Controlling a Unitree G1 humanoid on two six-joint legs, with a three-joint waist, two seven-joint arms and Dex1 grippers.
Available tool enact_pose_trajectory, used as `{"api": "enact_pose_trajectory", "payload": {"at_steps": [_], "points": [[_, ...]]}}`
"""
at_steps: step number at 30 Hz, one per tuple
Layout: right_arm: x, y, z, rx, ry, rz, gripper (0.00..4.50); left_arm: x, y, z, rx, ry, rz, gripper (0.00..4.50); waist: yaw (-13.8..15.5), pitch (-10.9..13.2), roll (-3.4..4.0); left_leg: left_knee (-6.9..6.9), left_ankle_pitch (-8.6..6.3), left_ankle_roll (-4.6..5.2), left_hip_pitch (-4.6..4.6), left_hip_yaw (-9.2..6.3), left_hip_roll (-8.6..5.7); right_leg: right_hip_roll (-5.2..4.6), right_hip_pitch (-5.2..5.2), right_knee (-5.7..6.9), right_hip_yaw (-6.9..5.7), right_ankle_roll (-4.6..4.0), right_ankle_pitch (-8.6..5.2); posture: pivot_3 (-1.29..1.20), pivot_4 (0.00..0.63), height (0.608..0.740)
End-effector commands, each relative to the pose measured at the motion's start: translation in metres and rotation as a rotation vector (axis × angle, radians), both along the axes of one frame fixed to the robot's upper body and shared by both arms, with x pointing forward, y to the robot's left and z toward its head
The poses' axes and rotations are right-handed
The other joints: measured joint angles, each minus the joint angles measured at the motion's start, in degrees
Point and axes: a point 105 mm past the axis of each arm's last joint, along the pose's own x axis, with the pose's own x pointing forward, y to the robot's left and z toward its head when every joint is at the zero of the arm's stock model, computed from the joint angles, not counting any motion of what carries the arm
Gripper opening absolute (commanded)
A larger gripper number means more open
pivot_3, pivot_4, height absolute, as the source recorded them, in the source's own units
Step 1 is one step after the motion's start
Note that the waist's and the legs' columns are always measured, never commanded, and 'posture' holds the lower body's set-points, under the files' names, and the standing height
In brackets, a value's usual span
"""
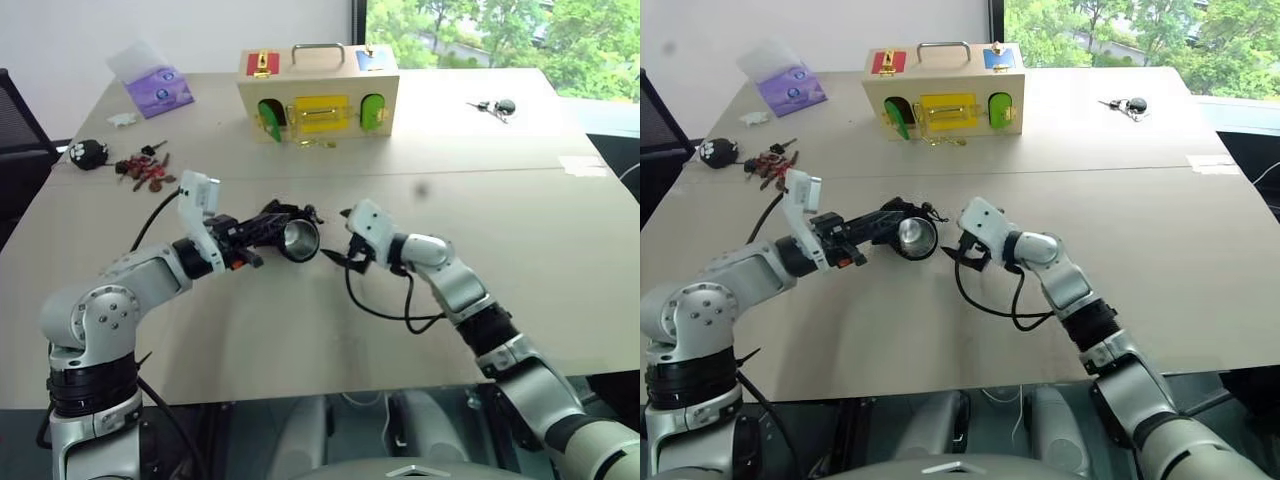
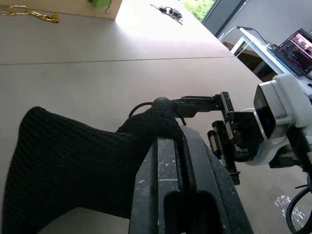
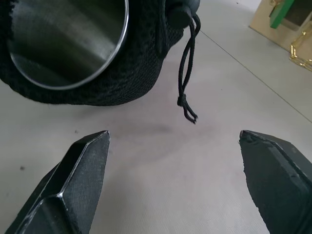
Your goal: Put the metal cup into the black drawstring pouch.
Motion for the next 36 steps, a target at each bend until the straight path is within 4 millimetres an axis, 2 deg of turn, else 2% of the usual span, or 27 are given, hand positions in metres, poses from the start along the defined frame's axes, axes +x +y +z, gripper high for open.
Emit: {"api": "enact_pose_trajectory", "payload": {"at_steps": [1, 4, 5, 6, 9, 13, 14, 23, 28, 36], "points": [[0.002, 0.023, 0.009, 0.081, -0.071, 0.014, 4.31, -0.007, -0.001, 0.015, 0.015, -0.068, -0.023, 0.00, -0.1, 0.0, 0.00, 0.00, 0.00, 0.00, 0.00, -0.01, 0.00, 0.00, 0.00, 0.00, -0.01, 0.00, 0.00, 0.00, 0.150, 0.740], [0.006, 0.040, 0.010, 0.146, -0.082, -0.012, 4.31, -0.012, -0.004, 0.014, 0.016, -0.067, -0.033, 0.00, -0.4, 0.0, 0.01, -0.05, 0.01, -0.02, 0.02, -0.03, 0.05, -0.03, -0.02, 0.02, 0.00, -0.01, 0.00, 0.00, 0.150, 0.740], [0.008, 0.043, 0.010, 0.161, -0.086, -0.026, 3.95, -0.015, -0.004, 0.014, 0.018, -0.065, -0.035, 0.00, -0.4, 0.0, 0.01, -0.06, 0.01, -0.03, 0.02, -0.01, 0.07, -0.04, -0.03, 0.03, 0.02, -0.01, 0.00, 0.00, 0.150, 0.740], [0.007, 0.046, 0.009, 0.170, -0.086, -0.018, 3.78, -0.017, -0.003, 0.013, 0.019, -0.064, -0.033, 0.00, -0.3, 0.0, 0.01, -0.07, 0.01, -0.03, 0.02, -0.02, 0.07, -0.05, -0.04, 0.03, 0.01, -0.01, 0.00, 0.00, 0.150, 0.740], [0.007, 0.049, 0.008, 0.184, -0.102, -0.016, 2.50, -0.020, 0.000, 0.012, 0.020, -0.058, -0.019, 0.00, -0.2, 0.0, 0.01, -0.07, 0.01, -0.03, 0.02, -0.02, 0.07, -0.08, -0.03, 0.00, 0.01, -0.01, 0.00, 0.00, 0.150, 0.740], [0.011, 0.044, 0.016, 0.234, -0.129, -0.049, 0.38, -0.026, 0.007, 0.010, 0.030, -0.047, 0.002, 0.00, -0.1, 0.0, 0.01, -0.07, 0.01, -0.02, 0.02, -0.04, 0.06, -0.10, -0.02, 0.00, -0.01, -0.01, 0.00, 0.00, 0.150, 0.740], [0.012, 0.042, 0.019, 0.247, -0.136, -0.057, 0.05, -0.027, 0.009, 0.008, 0.035, -0.043, 0.008, 0.00, -0.1, 0.0, 0.01, -0.07, 0.01, -0.02, 0.02, -0.04, 0.06, -0.10, -0.02, 0.00, -0.01, -0.01, 0.00, 0.00, 0.150, 0.740], [0.007, 0.013, 0.037, 0.318, -0.188, -0.136, 0.05, -0.028, 0.011, -0.001, 0.022, -0.029, 0.032, 0.00, -0.1, 0.0, 0.02, -0.07, 0.00, -0.01, 0.02, -0.06, 0.06, -0.12, -0.01, 0.01, -0.01, -0.01, 0.00, 0.00, 0.150, 0.740], [-0.001, -0.007, 0.041, 0.296, -0.207, -0.177, 0.05, -0.031, 0.009, -0.008, 0.000, -0.016, 0.035, 0.00, -0.1, 0.0, 0.02, -0.07, -0.03, 0.04, 0.02, -0.06, 0.06, -0.17, -0.01, 0.01, -0.01, -0.01, 0.00, 0.00, 0.150, 0.740], [-0.006, -0.027, 0.048, 0.236, -0.258, -0.212, 0.05, -0.030, 0.009, -0.013, 0.025, 0.002, 0.004, 0.00, -0.1, 0.0, 0.02, -0.07, -0.05, 0.08, 0.05, -0.04, 0.06, -0.14, -0.01, 0.08, 0.00, -0.01, 0.00, 0.00, 0.150, 0.740]]}}
